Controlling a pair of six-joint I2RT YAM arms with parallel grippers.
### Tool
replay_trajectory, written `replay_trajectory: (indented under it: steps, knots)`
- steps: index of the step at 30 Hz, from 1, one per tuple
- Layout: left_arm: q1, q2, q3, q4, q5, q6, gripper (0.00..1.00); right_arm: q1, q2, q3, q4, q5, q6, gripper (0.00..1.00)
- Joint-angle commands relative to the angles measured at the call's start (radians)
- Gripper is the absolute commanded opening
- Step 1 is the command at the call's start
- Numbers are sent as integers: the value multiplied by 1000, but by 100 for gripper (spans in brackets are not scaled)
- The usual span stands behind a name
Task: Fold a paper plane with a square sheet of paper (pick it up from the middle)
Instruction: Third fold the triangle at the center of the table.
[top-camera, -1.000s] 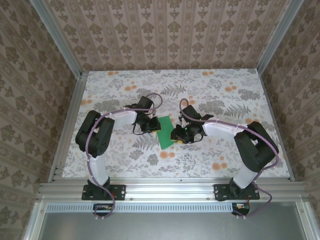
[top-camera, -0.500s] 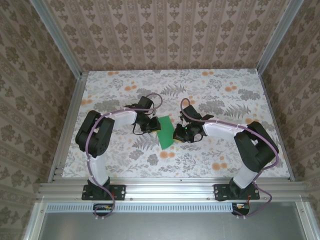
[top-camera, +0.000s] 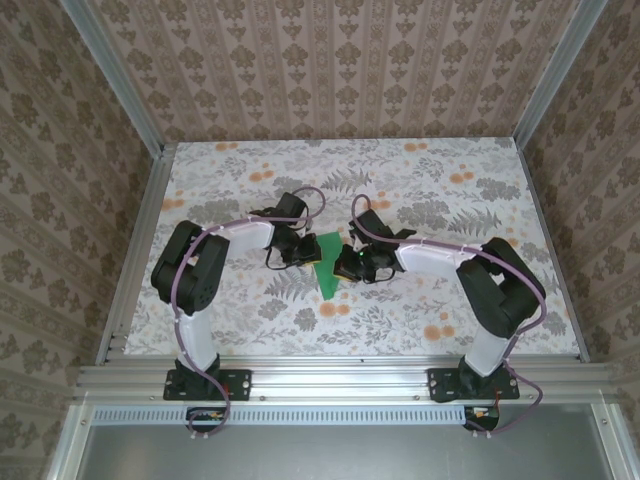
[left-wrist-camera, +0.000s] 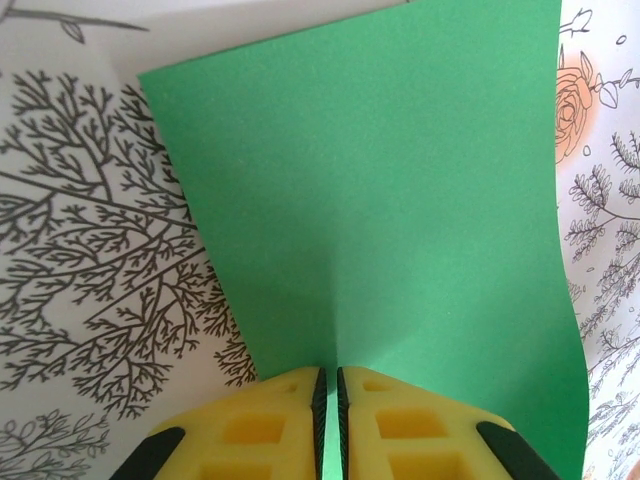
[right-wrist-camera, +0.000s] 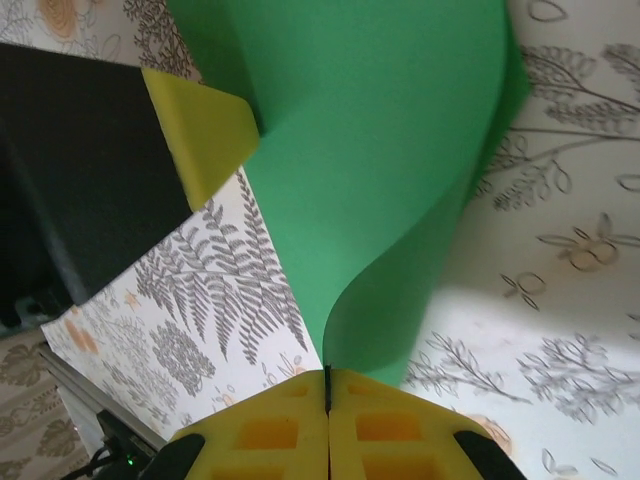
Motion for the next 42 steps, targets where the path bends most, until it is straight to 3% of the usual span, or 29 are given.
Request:
replay_trajectory:
  steps: [1, 19, 42]
  knots:
    - [-6, 31, -4, -33, -19, 18, 14, 5, 33, 25, 65, -12, 61, 8]
    - [-6, 33, -1, -36, -17, 19, 10, 14, 123, 43, 152, -15, 113, 9]
    - [-8, 31, -3, -37, -14, 22, 10, 14, 170, 78, 126, 10, 90, 10]
